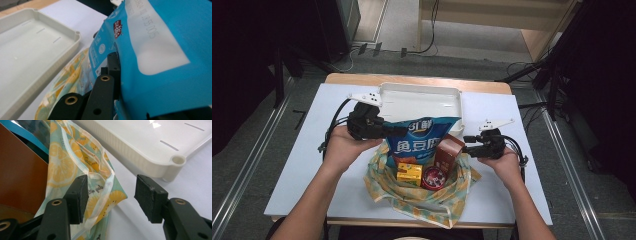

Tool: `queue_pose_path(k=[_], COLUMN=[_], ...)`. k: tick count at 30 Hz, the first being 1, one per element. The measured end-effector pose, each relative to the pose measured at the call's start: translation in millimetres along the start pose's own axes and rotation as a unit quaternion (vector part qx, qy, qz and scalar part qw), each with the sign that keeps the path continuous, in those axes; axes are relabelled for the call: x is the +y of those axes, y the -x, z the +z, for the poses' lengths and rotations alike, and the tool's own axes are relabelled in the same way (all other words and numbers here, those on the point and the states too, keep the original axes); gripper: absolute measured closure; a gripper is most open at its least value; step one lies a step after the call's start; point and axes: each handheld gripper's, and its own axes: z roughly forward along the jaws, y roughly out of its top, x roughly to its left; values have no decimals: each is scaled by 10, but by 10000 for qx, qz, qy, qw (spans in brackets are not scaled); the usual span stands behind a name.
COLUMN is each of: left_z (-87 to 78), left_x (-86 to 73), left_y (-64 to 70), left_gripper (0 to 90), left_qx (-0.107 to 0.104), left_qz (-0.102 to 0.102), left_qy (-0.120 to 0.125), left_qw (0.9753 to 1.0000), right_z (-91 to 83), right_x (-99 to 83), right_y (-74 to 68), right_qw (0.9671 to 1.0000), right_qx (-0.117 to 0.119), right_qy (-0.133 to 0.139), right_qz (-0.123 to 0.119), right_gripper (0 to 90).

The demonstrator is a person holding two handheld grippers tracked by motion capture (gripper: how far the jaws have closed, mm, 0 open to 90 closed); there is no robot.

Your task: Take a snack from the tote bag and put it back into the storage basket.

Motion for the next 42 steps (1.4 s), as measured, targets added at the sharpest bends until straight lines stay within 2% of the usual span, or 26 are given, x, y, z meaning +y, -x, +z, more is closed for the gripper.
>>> queue_pose_path(k=[1, 2, 8, 12, 13, 14, 16, 17, 23, 30, 34, 42], left_z=[-1, 0, -43, -58, -67, -76, -104, -118, -232, -406, -489, -632], left_x=[13, 28, 131, 209, 230, 251, 295, 314, 399, 407, 390, 318], left_y=[8, 9, 39, 96, 107, 109, 120, 117, 163, 160, 139, 70], left_gripper=[900, 900, 900, 900, 900, 900, 900, 900, 900, 900, 900, 900], left_qx=[33, -29, -22, -51, 13, -28, 25, -22, 83, 191, 323, 549], left_qz=[-26, -53, -39, 78, 97, 87, 131, 144, 309, 323, 314, 229], left_qy=[33, 45, 181, 175, 192, 207, 240, 255, 270, 422, 477, 432], left_qw=[10000, 10000, 9998, 9998, 9998, 9997, 9996, 9996, 9991, 9984, 9978, 9973], right_z=[1, 1, 0, 6, 6, 3, 2, 1, 4, 13, 12, 13], right_x=[0, 1, 1, -1, -1, 1, 3, 3, 1, 3, 4, 3], right_y=[0, 0, -4, -10, -12, -10, -12, -13, -13, -25, -23, -25], right_qw=[10000, 10000, 10000, 10000, 10000, 10000, 10000, 10000, 10000, 10000, 10000, 10000], right_qx=[3, 1, 2, -35, -32, -21, -11, -12, -34, -26, -25, -4], right_qy=[-1, 1, 4, -36, -29, -22, 0, 0, -4, -40, -37, -15], right_qz=[-4, -5, -7, -19, -5, -21, -22, -30, -41, -37, -39, -46], right_gripper=[458, 458, 458, 459, 459, 459, 459, 459, 460, 460, 460, 460])
